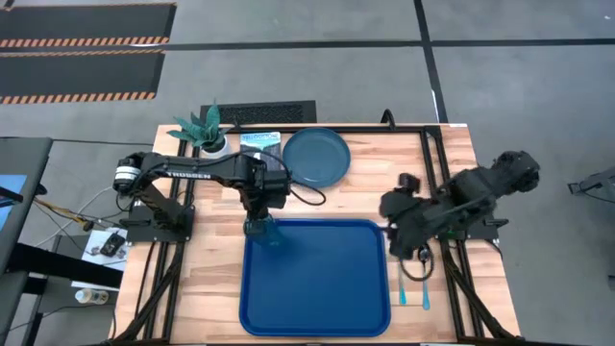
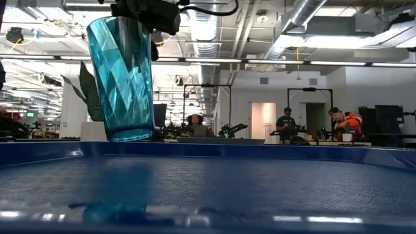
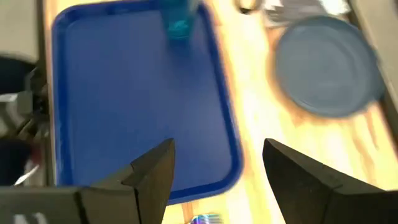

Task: Pick and place plate/cup/fork/spoon on tray
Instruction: Put the blue cup on the blue serving tray

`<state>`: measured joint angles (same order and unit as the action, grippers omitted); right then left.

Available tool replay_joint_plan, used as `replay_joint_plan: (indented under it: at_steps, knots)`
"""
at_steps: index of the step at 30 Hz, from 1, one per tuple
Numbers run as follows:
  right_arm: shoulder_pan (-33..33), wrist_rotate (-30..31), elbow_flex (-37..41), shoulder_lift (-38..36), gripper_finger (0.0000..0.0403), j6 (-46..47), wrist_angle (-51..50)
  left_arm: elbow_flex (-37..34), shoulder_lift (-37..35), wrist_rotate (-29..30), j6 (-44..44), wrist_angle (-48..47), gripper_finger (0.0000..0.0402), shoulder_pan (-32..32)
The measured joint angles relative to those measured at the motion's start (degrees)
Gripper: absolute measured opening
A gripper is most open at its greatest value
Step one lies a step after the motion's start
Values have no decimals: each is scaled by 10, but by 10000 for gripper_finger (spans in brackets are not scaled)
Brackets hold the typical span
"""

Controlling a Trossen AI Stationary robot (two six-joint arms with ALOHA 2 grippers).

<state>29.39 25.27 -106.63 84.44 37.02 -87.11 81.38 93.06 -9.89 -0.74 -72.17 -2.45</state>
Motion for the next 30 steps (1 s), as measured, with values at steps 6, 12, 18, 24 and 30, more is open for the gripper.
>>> replay_joint_plan:
  at_steps: [6,12,18,24,30]
  knots:
    - [58,51,49,-29,268,125,-11,0,0,1,-2,-14,0,3]
    - [79,55,93,-26,268,168,12,-1,32,50,3,-22,0,21]
    - [79,49,108,-1,268,176,28,4,62,54,3,-20,0,28]
    - [79,48,108,23,268,160,27,16,60,81,-9,-39,0,28]
    - [72,49,108,29,268,152,29,27,64,99,-9,-41,0,28]
